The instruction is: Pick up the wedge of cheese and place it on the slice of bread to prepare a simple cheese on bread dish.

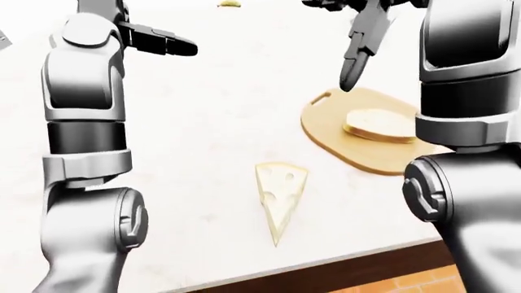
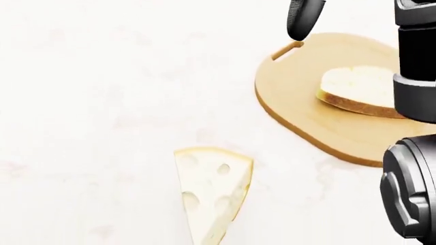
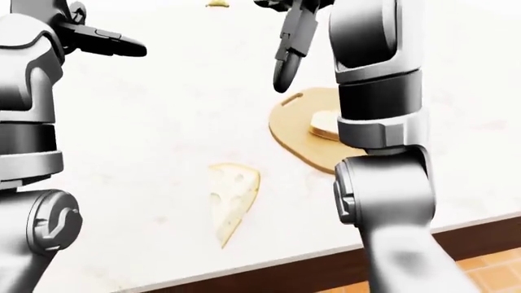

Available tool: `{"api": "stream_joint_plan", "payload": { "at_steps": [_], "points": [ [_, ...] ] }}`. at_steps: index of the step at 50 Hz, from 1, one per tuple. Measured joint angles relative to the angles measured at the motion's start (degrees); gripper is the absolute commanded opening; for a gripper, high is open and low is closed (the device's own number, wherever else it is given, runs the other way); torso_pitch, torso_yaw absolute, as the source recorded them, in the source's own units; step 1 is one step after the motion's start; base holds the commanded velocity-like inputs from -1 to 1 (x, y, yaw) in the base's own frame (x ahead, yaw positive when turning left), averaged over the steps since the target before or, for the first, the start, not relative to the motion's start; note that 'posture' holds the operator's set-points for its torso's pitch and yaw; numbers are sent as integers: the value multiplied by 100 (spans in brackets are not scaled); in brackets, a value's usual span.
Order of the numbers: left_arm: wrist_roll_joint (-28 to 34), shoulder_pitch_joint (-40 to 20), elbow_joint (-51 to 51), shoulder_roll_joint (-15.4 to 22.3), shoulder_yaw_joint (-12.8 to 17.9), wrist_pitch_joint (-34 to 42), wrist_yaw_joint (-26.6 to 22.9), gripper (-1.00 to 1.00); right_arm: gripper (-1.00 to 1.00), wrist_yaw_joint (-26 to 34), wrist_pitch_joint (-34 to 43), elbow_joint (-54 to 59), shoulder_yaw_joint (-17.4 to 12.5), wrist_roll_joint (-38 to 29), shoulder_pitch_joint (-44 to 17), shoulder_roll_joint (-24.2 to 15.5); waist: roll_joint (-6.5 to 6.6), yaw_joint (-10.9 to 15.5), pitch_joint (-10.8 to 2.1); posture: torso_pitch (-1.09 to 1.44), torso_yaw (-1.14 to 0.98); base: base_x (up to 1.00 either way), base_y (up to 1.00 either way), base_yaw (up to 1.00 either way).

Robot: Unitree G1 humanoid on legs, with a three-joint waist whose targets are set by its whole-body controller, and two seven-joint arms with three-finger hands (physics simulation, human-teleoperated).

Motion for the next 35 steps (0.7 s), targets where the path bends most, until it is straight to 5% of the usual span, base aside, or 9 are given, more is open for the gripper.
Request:
{"api": "stream_joint_plan", "payload": {
  "at_steps": [17,27,35],
  "points": [
    [132,-535,1917,352,49,-996,205,100,100,1859,-48,-2129,143,-658,391,559,73,-46,-12,0,0,0,0,0],
    [152,-510,1979,368,35,-1115,236,100,100,2211,-366,-2605,179,-741,519,704,115,-107,-30,0,0,0,0,0],
    [203,-609,2284,408,21,-1259,273,100,100,2211,42,-3328,1143,-118,888,82,134,-164,-36,0,0,0,0,0]
  ]
}}
